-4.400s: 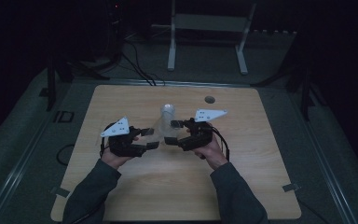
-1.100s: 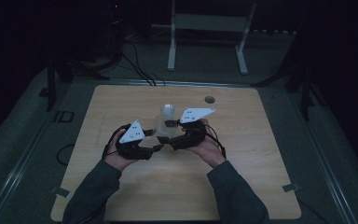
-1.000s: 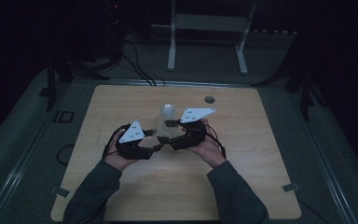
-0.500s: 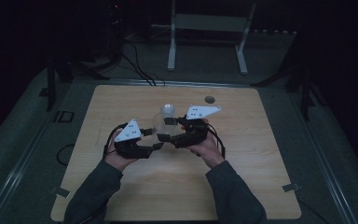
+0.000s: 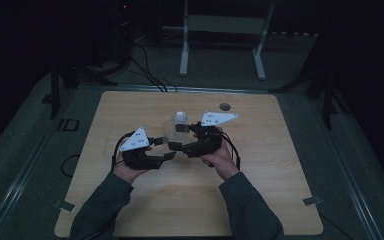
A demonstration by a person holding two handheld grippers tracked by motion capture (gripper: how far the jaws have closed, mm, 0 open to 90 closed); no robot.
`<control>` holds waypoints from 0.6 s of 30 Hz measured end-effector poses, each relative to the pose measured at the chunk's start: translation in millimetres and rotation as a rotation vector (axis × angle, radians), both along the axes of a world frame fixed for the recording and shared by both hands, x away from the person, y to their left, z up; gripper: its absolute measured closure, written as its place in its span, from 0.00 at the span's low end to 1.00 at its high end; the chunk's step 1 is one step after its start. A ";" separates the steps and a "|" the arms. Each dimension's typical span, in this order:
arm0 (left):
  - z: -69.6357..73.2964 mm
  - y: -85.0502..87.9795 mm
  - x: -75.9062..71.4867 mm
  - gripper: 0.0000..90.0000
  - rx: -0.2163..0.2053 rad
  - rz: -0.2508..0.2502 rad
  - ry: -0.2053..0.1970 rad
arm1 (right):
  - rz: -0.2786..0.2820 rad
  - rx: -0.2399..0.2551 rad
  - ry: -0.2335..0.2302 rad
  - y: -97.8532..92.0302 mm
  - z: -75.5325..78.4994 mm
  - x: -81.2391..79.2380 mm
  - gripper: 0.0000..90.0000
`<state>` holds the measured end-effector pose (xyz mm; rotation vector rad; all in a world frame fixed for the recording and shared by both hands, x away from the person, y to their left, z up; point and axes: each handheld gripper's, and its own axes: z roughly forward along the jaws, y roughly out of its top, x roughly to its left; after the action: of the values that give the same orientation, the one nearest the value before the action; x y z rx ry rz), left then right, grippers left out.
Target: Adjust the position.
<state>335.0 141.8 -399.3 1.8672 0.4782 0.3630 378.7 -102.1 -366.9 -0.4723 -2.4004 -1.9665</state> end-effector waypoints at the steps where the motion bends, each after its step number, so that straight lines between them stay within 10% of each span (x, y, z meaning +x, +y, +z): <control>1: 0.1 0.2 -0.1 0.45 -0.005 -0.002 0.001 | 0.001 0.002 0.002 0.5 0.0 0.0 0.25; 18: -3.1 -3.2 -0.1 0.45 -0.034 -0.024 0.002 | 0.023 0.025 -0.012 2.6 3.1 -2.5 0.25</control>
<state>334.9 138.5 -402.4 1.8390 0.4609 0.3352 376.2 -99.5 -363.8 -0.4311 -2.3741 -1.9928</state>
